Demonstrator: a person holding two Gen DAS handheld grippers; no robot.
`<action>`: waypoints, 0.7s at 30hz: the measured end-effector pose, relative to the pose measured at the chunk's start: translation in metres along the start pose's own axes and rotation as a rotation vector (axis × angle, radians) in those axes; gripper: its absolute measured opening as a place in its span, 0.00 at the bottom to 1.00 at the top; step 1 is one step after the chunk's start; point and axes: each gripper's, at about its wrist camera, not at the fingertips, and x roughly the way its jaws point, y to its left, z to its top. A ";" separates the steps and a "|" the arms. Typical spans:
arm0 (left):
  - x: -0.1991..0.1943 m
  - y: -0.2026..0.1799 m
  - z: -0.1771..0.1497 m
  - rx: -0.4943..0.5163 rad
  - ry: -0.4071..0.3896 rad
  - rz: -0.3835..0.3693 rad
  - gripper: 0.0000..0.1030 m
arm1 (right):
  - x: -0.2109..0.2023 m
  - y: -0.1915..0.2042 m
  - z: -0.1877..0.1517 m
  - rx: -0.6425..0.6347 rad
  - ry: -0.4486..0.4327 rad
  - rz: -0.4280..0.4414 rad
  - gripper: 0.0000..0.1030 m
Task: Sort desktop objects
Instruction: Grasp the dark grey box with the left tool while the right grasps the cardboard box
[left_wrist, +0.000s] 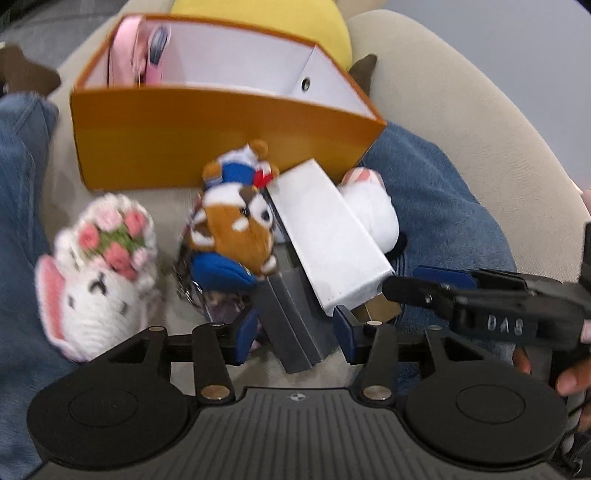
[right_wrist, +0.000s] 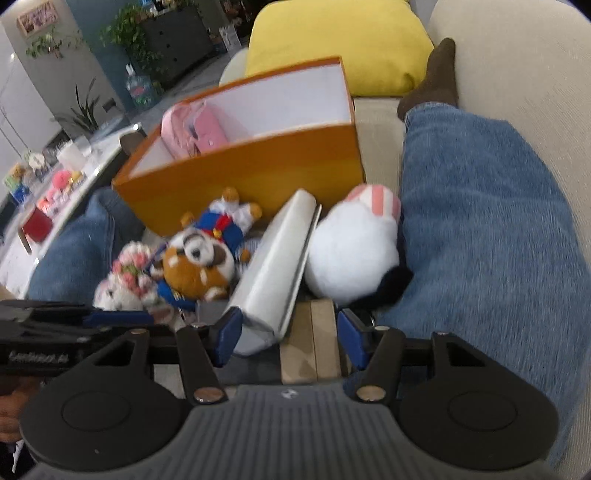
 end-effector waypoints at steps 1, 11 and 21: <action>0.004 0.001 0.000 -0.009 0.005 -0.005 0.56 | 0.000 0.003 -0.002 -0.030 0.003 -0.011 0.57; 0.034 0.014 0.001 -0.079 0.081 -0.032 0.57 | 0.027 0.009 -0.003 -0.181 0.105 -0.049 0.51; 0.046 0.017 0.001 -0.090 0.119 -0.074 0.52 | 0.055 0.012 -0.002 -0.240 0.173 -0.070 0.47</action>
